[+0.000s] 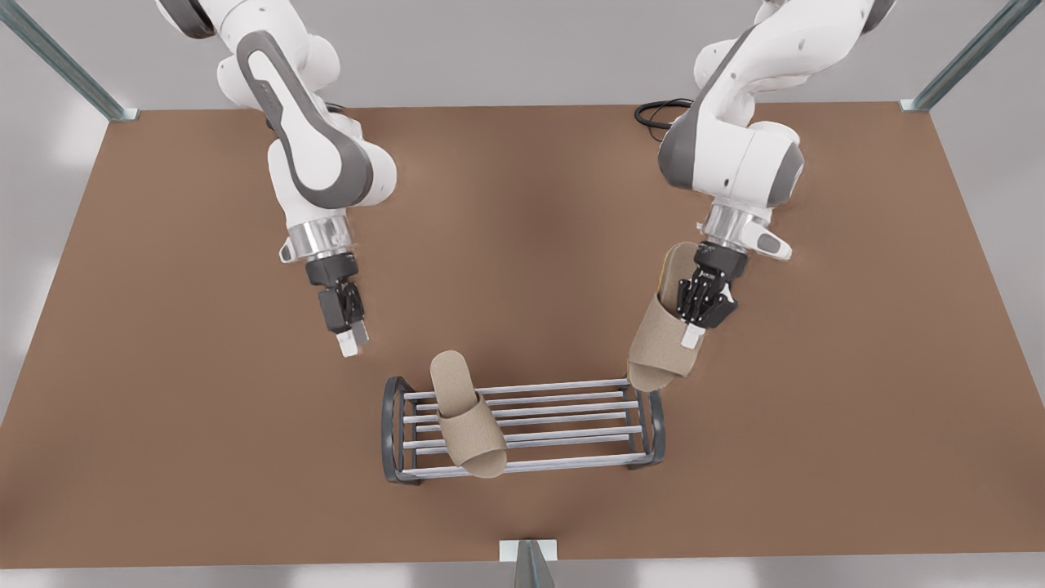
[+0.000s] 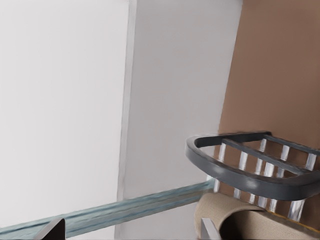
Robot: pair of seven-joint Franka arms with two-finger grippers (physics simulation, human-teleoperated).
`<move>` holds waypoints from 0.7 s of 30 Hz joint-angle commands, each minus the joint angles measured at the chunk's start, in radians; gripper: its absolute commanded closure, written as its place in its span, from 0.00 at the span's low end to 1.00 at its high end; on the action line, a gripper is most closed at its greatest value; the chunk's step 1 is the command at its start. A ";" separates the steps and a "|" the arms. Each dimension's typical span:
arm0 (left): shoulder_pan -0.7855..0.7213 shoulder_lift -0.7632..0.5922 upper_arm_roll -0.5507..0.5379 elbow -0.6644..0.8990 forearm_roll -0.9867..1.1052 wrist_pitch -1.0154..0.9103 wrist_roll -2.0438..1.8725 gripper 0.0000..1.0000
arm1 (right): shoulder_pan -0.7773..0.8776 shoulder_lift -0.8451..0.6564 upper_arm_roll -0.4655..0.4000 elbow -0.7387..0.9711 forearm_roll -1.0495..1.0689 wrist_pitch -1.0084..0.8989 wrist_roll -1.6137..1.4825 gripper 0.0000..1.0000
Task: Place the right shoe on the shoe rack with the right arm, and place the left shoe on the shoe rack with the left arm
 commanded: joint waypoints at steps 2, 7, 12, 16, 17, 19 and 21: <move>-0.140 0.028 0.004 0.044 0.090 0.003 -0.100 0.79 | -0.103 -0.057 -0.181 -0.126 -0.255 -0.521 -0.659 0.00; -0.527 0.235 0.275 0.262 0.195 0.040 -0.158 0.79 | -0.132 -0.057 -0.325 0.323 -1.955 -1.684 0.428 0.00; -0.602 0.364 0.411 0.350 0.281 0.037 -0.207 0.79 | -0.233 0.055 -0.317 0.303 -1.904 -1.689 0.332 0.00; -0.645 0.390 0.461 0.376 0.316 0.040 -0.228 0.79 | -0.270 0.046 -0.319 0.306 -1.938 -1.697 0.427 0.00; -0.670 0.390 0.483 0.376 0.316 0.042 -0.241 0.79 | -0.294 0.056 -0.302 0.309 -1.946 -1.704 0.418 0.00; -0.680 0.393 0.484 0.377 0.316 0.042 -0.253 0.79 | -0.454 0.053 -0.124 0.306 -1.952 -1.720 0.317 0.00; -0.680 0.470 0.523 0.456 0.317 0.039 -0.253 0.79 | -0.411 0.058 -0.202 0.325 -1.946 -1.743 0.324 0.00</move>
